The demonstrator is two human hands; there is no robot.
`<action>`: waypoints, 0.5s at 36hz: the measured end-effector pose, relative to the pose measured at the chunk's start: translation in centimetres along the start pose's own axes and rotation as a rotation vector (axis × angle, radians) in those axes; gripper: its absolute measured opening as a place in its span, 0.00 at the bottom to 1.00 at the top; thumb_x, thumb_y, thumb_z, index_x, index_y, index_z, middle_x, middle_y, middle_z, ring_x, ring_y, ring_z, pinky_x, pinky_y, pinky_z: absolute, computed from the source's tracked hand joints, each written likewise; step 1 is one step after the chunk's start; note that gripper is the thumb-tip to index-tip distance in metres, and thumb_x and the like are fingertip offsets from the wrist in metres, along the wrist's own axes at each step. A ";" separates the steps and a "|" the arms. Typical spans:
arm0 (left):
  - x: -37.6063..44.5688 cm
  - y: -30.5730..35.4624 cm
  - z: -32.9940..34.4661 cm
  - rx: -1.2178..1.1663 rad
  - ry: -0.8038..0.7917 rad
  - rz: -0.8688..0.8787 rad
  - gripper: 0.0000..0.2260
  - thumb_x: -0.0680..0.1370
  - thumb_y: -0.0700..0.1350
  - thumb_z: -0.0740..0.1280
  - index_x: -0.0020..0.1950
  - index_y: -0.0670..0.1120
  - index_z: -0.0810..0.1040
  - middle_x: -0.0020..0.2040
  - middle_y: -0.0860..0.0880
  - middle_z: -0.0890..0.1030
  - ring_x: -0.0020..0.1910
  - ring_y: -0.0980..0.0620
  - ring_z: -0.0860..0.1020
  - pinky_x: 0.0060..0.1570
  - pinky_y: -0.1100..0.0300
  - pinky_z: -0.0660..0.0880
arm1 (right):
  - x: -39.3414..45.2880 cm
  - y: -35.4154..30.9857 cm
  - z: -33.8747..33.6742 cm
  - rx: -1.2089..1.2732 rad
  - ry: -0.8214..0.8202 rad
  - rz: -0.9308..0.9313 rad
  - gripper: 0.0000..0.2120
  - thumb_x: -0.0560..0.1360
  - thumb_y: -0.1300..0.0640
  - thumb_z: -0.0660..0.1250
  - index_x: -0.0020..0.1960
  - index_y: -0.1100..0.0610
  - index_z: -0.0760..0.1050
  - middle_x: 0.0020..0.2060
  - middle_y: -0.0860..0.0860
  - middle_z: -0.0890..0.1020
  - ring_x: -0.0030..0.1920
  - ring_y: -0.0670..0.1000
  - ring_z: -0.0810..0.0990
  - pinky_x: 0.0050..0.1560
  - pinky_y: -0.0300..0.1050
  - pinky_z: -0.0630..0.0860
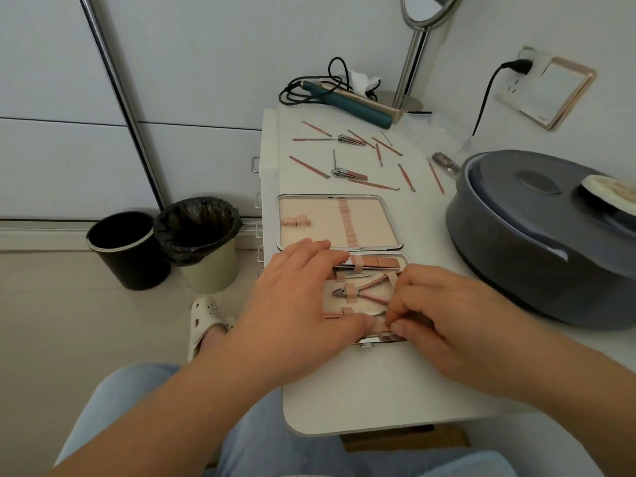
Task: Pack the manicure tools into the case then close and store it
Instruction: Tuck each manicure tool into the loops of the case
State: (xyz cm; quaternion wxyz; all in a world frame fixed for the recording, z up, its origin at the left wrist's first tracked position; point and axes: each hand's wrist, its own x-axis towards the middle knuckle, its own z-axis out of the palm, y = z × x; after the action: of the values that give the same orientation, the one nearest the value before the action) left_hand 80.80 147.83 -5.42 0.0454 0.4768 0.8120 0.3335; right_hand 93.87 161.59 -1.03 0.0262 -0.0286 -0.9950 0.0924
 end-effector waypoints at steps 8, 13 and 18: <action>-0.1 0.0 -0.3 0.007 -0.030 0.014 0.33 0.65 0.65 0.62 0.69 0.59 0.60 0.72 0.59 0.58 0.68 0.65 0.50 0.65 0.65 0.46 | -0.2 -0.1 -0.1 0.012 -0.020 0.012 0.04 0.74 0.47 0.56 0.43 0.40 0.69 0.44 0.37 0.69 0.46 0.37 0.69 0.43 0.32 0.68; -0.2 -0.3 -0.4 -0.015 -0.059 0.017 0.29 0.70 0.57 0.64 0.69 0.59 0.59 0.73 0.60 0.57 0.70 0.65 0.49 0.68 0.63 0.46 | -0.2 0.0 0.1 0.020 -0.025 0.027 0.04 0.75 0.49 0.58 0.46 0.42 0.71 0.45 0.37 0.69 0.46 0.37 0.69 0.45 0.31 0.66; -0.2 -0.6 -0.5 -0.048 -0.080 0.019 0.29 0.71 0.53 0.65 0.70 0.59 0.59 0.73 0.60 0.56 0.68 0.67 0.48 0.67 0.65 0.45 | -0.4 0.2 0.0 0.033 -0.050 0.052 0.04 0.76 0.49 0.58 0.44 0.40 0.68 0.45 0.35 0.68 0.47 0.35 0.68 0.43 0.28 0.66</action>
State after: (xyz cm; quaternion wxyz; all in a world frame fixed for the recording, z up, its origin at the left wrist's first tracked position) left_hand 80.24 147.25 -5.37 0.0862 0.4961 0.7969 0.3337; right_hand 94.25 161.76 -1.08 -0.0007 -0.0514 -0.9926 0.1104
